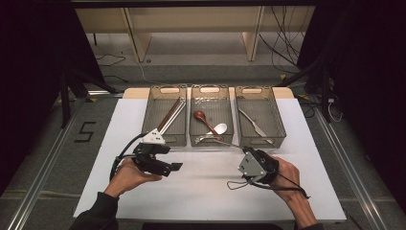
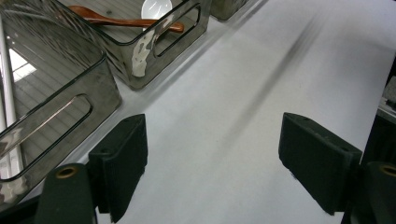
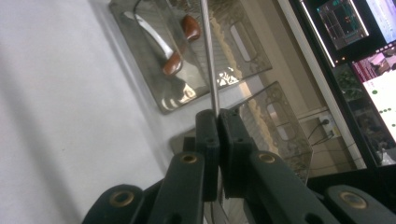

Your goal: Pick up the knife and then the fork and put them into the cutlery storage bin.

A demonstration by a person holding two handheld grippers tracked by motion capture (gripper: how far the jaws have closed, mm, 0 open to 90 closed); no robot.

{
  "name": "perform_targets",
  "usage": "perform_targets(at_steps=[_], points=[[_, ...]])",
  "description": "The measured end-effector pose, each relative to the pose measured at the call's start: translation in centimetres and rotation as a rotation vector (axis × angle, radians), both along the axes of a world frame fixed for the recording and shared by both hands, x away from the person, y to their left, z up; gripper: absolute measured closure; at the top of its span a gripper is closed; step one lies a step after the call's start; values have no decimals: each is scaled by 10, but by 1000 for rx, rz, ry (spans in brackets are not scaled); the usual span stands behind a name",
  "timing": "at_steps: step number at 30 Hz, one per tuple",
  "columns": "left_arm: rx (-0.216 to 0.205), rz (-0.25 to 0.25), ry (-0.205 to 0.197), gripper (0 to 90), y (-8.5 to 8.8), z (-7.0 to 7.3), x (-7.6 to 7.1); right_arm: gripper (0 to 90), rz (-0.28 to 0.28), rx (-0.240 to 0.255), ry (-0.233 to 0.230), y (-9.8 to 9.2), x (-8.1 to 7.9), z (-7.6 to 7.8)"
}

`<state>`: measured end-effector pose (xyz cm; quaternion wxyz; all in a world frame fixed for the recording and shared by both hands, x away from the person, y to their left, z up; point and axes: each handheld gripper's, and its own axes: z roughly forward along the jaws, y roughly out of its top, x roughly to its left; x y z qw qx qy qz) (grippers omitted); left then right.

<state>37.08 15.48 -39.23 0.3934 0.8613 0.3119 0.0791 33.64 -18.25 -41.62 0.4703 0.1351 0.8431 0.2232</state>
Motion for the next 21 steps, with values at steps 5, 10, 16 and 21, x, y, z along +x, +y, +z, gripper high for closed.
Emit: perform_targets(at_steps=[5, 10, 16, 21], points=[[-13, 26, -3, 234, 5, -1, -1, 878, -21, 27, -2, -5, 11, 7], [-20, 36, 2, 232, 9, -3, -1, 878, -51, 48, 3, -10, 23, 18], [-35, 51, 1, 228, 14, -4, -2, 878, -90, 74, 6, -18, 42, 30], [-60, 59, -10, 226, 17, -4, -5, 878, -134, 142, 42, -27, 62, 41]])
